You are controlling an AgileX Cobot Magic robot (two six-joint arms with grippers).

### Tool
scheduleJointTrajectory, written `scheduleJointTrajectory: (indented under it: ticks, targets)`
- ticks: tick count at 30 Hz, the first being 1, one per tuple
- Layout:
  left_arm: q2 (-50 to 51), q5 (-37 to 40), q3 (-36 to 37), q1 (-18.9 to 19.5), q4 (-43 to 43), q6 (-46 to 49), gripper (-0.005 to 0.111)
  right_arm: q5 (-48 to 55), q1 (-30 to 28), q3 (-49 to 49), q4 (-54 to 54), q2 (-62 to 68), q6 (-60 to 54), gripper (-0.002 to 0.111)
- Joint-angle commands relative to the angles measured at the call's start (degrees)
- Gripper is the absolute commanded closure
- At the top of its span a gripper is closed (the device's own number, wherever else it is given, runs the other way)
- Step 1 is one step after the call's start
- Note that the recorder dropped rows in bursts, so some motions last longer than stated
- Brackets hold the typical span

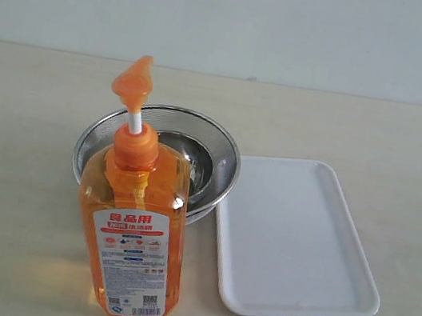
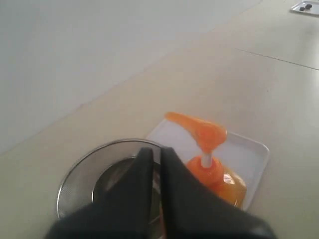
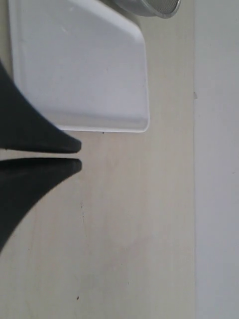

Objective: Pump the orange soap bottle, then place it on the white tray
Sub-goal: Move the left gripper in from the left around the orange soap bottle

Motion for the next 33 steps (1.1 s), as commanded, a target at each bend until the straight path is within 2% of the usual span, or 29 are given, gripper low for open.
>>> scheduleJointTrajectory:
  ticks: [1, 4, 8, 11, 15, 16, 18, 19, 21, 23, 24, 27, 30, 32, 33]
  targets:
    - [-1.4, -3.8, 1.7, -0.2, 2.5, -2.7, 0.102, -1.0, -0.2, 0.0, 0.0, -0.4, 0.0, 0.107]
    - [-3.3, -8.8, 2.0, -1.6, 9.4, -11.3, 0.102, -1.0, -0.2, 0.0, 0.0, -0.4, 0.0, 0.107]
    - [-5.6, -10.7, 2.0, -4.1, 16.9, -16.8, 0.102, -1.0, -0.2, 0.0, 0.0, -0.4, 0.0, 0.107]
    - [-6.0, -15.1, 3.3, -7.1, 26.5, -25.9, 0.102, -1.0, -0.2, 0.0, 0.0, -0.4, 0.0, 0.107]
    - [-6.0, -23.9, 6.1, -12.4, 44.3, -45.2, 0.102, -1.0, -0.2, 0.0, 0.0, -0.4, 0.0, 0.107]
    - [-6.0, -27.3, 7.3, -14.9, 53.7, -54.8, 0.102, -1.0, -0.2, 0.0, 0.0, -0.4, 0.0, 0.107]
    - [-6.0, -32.0, 9.4, -18.5, 64.4, -61.8, 0.102, -1.0, -0.2, 0.0, 0.0, -0.4, 0.0, 0.107]
    - [-6.0, -34.1, 10.5, -19.7, 67.0, -63.0, 0.102, -1.0, -0.2, 0.0, 0.0, -0.4, 0.0, 0.107]
    - [-6.0, -44.6, 16.5, -22.5, 74.0, -70.3, 0.102, -1.0, -0.2, 0.0, 0.0, -0.4, 0.0, 0.107]
    - [-6.0, -57.6, 21.5, -22.8, 75.9, -74.2, 0.102, -1.0, -0.2, 0.0, 0.0, -0.4, 0.0, 0.107]
    - [-6.0, -61.2, 23.2, -22.8, 75.2, -76.3, 0.102, -1.0, -0.2, 0.0, 0.0, -0.4, 0.0, 0.107]
    - [-6.1, -64.5, 28.4, -22.8, 75.2, -83.7, 0.102, -1.0, -0.2, 0.0, 0.0, -0.4, 0.0, 0.107]
    - [-6.0, -65.2, 29.6, -22.8, 76.0, -86.9, 0.102, -1.0, -0.2, 0.0, 0.0, -0.4, 0.0, 0.107]
    - [-6.0, -64.7, 29.9, -22.8, 83.2, -95.0, 0.102, -1.0, -0.2, 0.0, 0.0, -0.4, 0.0, 0.107]
    - [-6.0, -66.6, 30.1, -22.8, 90.3, -101.1, 0.102, -1.0, -0.2, 0.0, 0.0, -0.4, 0.0, 0.107]
